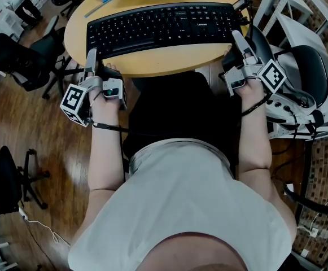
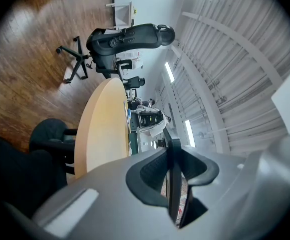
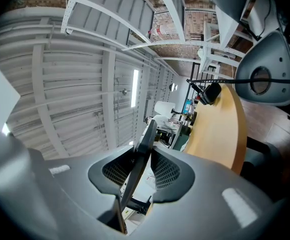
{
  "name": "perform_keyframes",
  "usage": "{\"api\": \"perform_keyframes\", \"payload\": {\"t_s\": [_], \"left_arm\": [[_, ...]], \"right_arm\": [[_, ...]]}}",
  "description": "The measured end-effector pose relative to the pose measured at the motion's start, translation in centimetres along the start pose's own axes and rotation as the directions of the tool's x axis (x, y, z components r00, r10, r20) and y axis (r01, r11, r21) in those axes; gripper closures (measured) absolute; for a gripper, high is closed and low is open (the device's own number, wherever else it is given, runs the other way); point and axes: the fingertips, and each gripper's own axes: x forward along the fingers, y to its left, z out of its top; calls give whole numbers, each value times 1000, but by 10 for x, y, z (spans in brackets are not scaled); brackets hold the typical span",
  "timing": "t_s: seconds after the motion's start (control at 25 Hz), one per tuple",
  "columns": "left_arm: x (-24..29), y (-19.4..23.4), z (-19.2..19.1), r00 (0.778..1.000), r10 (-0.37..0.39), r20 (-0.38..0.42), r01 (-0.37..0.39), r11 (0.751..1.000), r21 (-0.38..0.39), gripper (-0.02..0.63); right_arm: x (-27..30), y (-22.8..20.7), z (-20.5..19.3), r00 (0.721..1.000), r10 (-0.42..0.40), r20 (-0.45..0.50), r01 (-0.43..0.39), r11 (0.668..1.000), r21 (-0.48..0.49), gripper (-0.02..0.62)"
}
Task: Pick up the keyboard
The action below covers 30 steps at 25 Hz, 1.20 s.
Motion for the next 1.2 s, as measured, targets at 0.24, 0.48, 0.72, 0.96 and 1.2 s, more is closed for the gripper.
{"api": "perform_keyframes", "payload": {"t_s": [0.24, 0.48, 0.72, 0.96, 1.2], "left_arm": [[-1, 0, 1, 1000, 3, 7, -3, 1000, 2, 209], [-1, -1, 0, 1000, 0, 3, 0, 1000, 5, 209], [0, 0, 0, 1000, 6, 3, -6, 1000, 3, 209], [0, 0, 0, 1000, 4, 4, -4, 1000, 3, 209], [0, 0, 0, 1000, 7, 4, -7, 1000, 6, 209]], "right_arm": [[-1, 0, 0, 1000, 2, -3, -2, 1000, -1, 485], [0, 0, 0, 1000, 5, -3, -5, 1000, -3, 485], [0, -1, 0, 1000, -1, -7, 1, 1000, -9, 484], [0, -1, 0, 1000, 2, -6, -2, 1000, -6, 483], [0, -3, -1, 1000, 0, -7, 0, 1000, -2, 483]]}}
